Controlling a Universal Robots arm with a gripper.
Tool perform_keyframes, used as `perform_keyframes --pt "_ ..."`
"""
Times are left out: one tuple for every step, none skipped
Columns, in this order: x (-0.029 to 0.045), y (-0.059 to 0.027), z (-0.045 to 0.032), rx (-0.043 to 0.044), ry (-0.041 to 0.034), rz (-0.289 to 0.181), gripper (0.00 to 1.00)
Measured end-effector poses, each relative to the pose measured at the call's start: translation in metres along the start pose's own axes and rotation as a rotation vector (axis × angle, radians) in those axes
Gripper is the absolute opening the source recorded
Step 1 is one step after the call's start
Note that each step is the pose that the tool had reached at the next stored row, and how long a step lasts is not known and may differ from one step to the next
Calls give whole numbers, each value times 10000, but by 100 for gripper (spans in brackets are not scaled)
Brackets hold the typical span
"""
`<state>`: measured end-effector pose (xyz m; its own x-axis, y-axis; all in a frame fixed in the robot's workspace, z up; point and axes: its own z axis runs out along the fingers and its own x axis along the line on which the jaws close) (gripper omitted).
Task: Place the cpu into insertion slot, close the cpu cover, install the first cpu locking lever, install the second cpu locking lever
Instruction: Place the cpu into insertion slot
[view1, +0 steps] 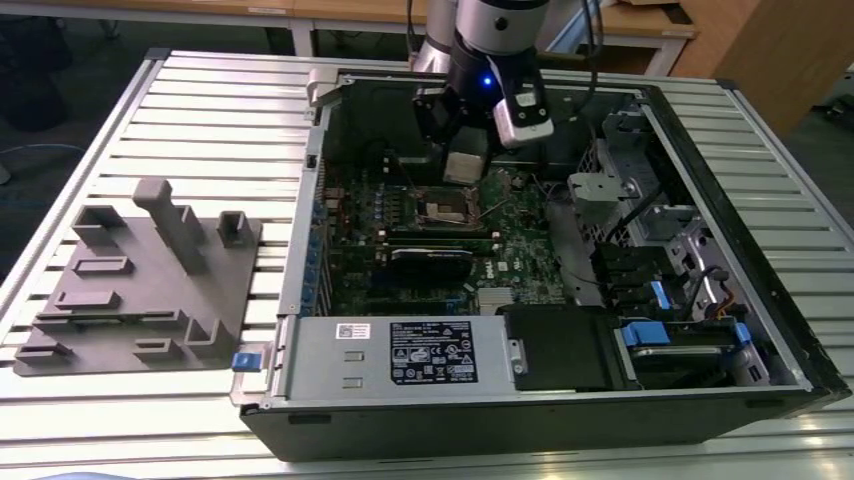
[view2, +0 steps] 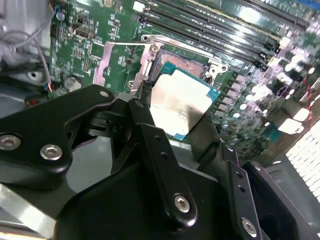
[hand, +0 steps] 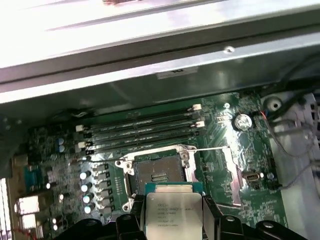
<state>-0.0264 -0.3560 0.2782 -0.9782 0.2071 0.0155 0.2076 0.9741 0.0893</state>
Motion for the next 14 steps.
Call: perform_keyframes --pt "0 0 3 -6 -34 373 54" --pt "0 0 4 -9 -50 554 54" --pt "0 0 8 -15 -82 912 54" --pt "0 -1 10 -18 -98 1090 54" --pt "0 -1 12 -22 -114 1270 54" --pt "0 -1 14 -24 -130 1448 54" --pt "0 -1 17 -27 -146 1627 54" --pt "0 -2 19 -30 -163 1819 54" --pt "0 -2 22 -33 -180 1996 54" --pt "0 -2 25 -35 -196 2177 54" --pt "0 -2 27 -38 -211 2354 54" --pt "0 -2 30 -40 -228 2535 54" --pt "0 -3 32 -43 -243 2713 54" --pt "-1 -3 35 -46 -261 2909 54"
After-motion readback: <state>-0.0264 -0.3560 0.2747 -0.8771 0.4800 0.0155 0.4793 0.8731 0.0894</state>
